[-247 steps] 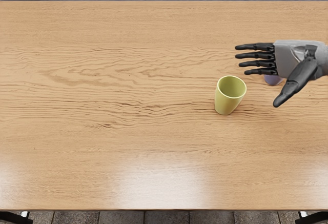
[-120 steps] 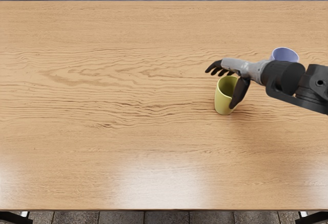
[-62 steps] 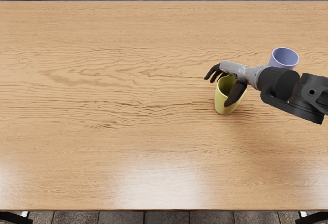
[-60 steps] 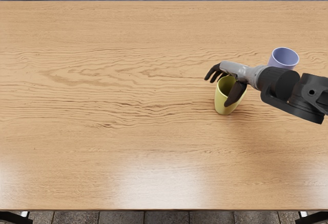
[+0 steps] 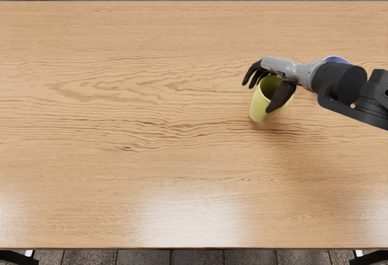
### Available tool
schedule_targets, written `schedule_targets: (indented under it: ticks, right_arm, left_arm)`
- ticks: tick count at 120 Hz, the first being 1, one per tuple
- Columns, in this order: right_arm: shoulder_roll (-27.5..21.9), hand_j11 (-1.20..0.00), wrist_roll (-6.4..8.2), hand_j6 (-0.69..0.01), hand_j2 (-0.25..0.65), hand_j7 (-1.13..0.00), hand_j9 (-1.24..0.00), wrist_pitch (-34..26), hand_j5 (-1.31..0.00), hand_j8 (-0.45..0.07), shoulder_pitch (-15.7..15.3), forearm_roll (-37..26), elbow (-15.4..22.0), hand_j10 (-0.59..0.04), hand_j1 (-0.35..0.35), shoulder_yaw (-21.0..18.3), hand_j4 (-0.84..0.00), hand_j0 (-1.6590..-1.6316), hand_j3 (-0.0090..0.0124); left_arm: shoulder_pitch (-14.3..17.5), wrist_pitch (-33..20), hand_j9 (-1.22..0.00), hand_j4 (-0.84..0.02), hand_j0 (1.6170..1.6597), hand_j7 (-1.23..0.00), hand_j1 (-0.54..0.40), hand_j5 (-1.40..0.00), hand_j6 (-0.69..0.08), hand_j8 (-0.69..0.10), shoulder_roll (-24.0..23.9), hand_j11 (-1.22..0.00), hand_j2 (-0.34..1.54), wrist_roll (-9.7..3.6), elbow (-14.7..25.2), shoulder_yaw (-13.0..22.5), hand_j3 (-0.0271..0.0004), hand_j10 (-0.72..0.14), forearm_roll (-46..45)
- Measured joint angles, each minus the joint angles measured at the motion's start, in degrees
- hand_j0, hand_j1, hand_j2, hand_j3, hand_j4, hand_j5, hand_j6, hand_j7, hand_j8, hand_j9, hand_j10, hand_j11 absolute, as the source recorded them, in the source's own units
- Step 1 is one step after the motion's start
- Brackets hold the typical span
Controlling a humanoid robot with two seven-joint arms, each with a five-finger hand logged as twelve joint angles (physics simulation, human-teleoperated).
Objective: Pick up cup and place in cup with right hand
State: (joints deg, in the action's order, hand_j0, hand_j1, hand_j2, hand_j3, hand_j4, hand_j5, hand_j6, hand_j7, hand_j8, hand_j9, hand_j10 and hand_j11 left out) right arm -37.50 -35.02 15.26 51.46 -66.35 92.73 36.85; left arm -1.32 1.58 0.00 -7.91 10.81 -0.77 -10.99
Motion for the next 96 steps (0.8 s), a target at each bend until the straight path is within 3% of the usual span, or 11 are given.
schedule_targets:
  ticks: [32, 96]
  right_arm:
    - [-2.2, -0.61, 0.00, -0.459, 0.003, -0.60, -0.62, 4.8, -0.62, -0.337, 1.0, 0.6, 0.6, -0.254, 0.108, 5.4, -0.447, -1.6557, 0.0000]
    - [-10.0, -0.59, 0.00, -0.450, 0.027, -0.59, -0.60, 7.9, -0.61, -0.363, 7.6, 2.0, -0.8, -0.277, 0.107, 4.8, -0.438, -1.6564, 0.0000]
  left_arm:
    - [0.0, 0.0, 0.00, 0.000, 1.6581, 0.00, 0.349, 0.00, 0.000, 0.000, 0.0, 0.00, 0.00, 0.00, 0.0, 0.0, 0.0000, 0.000, 0.0]
    - [0.0, 0.0, 0.00, 0.000, 1.6581, 0.00, 0.349, 0.00, 0.000, 0.000, 0.0, 0.00, 0.00, 0.00, 0.0, 0.0, 0.0000, 0.000, 0.0]
